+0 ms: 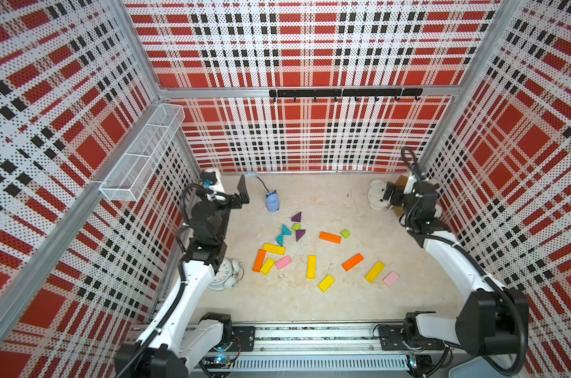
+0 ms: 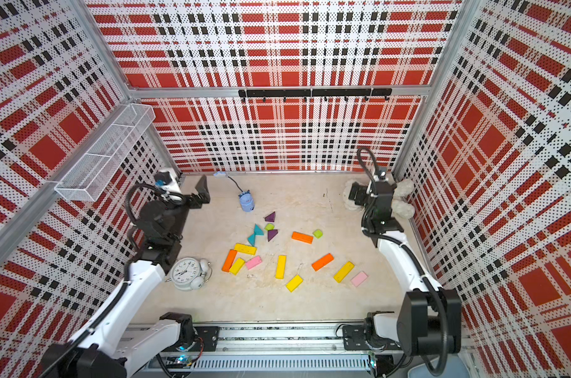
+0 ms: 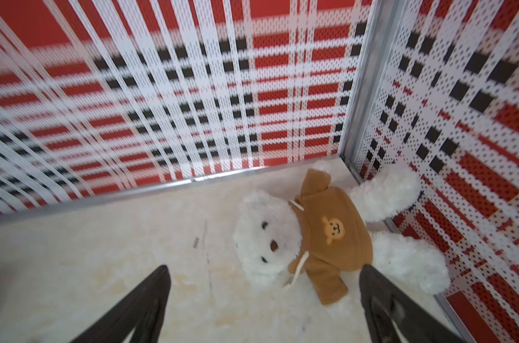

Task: Assemble a carrot with building blocks
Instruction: Adjust the building block at the center of the board.

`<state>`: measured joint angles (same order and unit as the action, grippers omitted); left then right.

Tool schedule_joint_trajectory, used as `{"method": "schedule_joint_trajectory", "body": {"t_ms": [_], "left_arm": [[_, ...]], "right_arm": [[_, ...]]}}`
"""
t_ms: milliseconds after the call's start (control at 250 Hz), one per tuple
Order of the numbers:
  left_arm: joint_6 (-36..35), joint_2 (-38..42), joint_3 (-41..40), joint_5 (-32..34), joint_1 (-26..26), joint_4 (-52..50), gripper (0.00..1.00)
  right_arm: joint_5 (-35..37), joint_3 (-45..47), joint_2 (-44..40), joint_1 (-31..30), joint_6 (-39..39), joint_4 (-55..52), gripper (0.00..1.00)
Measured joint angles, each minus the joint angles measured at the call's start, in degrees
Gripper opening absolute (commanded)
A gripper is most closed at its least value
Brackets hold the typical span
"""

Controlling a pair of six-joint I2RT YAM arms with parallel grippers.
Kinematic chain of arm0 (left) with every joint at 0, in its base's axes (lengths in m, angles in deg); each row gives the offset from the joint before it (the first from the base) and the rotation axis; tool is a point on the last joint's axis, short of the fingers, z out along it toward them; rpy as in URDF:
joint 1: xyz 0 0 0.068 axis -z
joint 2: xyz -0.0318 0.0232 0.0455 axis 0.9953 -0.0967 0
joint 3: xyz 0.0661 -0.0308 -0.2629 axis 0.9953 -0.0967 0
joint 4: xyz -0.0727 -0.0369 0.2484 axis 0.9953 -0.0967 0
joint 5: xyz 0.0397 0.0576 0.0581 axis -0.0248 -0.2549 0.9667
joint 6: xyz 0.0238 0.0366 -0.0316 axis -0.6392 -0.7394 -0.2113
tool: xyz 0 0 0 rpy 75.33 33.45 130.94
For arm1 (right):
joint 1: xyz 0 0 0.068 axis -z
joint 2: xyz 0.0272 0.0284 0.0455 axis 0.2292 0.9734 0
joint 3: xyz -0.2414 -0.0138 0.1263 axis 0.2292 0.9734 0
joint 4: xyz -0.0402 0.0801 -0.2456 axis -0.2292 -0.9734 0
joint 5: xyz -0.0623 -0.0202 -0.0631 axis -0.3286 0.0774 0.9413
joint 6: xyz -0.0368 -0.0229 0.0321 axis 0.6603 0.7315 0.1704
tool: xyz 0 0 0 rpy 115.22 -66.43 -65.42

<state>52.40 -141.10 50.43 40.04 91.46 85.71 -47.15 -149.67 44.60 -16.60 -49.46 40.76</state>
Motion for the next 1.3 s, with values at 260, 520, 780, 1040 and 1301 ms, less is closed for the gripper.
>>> {"method": "schedule_joint_trajectory", "body": {"t_ms": [260, 520, 780, 1040, 1301], "left_arm": [[19.1, 10.71, -1.22, -6.05, -7.37, -3.48, 0.99], [29.33, -0.74, 5.66, -8.96, -10.19, -10.47, 1.0], [32.04, -19.34, 20.28, -14.01, -1.25, -19.02, 1.0], [40.87, -25.16, 11.13, -23.3, -3.37, -21.66, 0.93], [46.12, -31.65, 11.04, -27.91, -7.39, -21.66, 0.96]], "right_arm": [[-0.42, -5.29, 0.15, 1.2, -8.55, -18.25, 0.96], [-10.71, -4.0, 0.96, 0.57, -7.87, -27.47, 0.57], [-13.03, -10.08, 10.54, -13.35, -7.32, -31.93, 0.58], [-11.37, -16.04, 24.74, -31.98, -7.37, -33.94, 0.6], [-11.47, -24.55, 36.63, -37.2, -8.72, -34.38, 0.65]]}}
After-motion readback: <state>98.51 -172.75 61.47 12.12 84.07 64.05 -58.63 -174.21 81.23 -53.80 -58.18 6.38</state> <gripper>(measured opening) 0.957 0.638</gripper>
